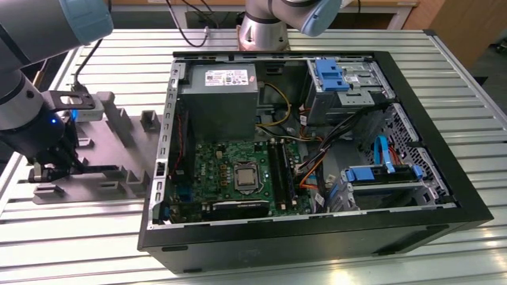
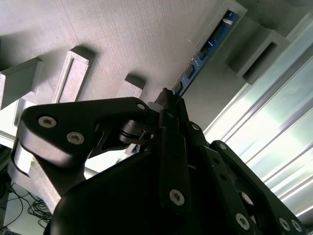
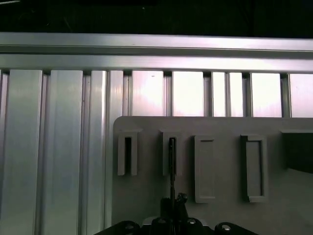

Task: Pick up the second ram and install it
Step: 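Pick up the second ram and move it above second insertion slot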

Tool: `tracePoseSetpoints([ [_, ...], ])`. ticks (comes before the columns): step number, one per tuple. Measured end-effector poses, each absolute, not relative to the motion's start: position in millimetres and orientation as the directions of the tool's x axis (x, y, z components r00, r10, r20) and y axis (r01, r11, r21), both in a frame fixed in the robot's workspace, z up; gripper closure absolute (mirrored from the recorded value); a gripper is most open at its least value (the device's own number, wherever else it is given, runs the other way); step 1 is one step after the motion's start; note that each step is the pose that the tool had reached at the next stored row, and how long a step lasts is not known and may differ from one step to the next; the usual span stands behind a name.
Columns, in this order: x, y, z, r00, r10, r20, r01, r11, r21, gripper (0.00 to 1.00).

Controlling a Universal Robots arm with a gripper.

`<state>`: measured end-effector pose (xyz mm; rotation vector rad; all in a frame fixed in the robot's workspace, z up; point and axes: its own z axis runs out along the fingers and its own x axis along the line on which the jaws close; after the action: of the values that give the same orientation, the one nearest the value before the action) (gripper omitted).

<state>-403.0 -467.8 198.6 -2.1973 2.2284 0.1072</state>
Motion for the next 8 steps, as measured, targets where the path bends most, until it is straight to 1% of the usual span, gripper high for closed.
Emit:
tracePoseSetpoints([
  [8,-403.0,-467.9,200.0,-0.015,-0.998,-0.055,-0.999,0.013,0.042,0.86],
])
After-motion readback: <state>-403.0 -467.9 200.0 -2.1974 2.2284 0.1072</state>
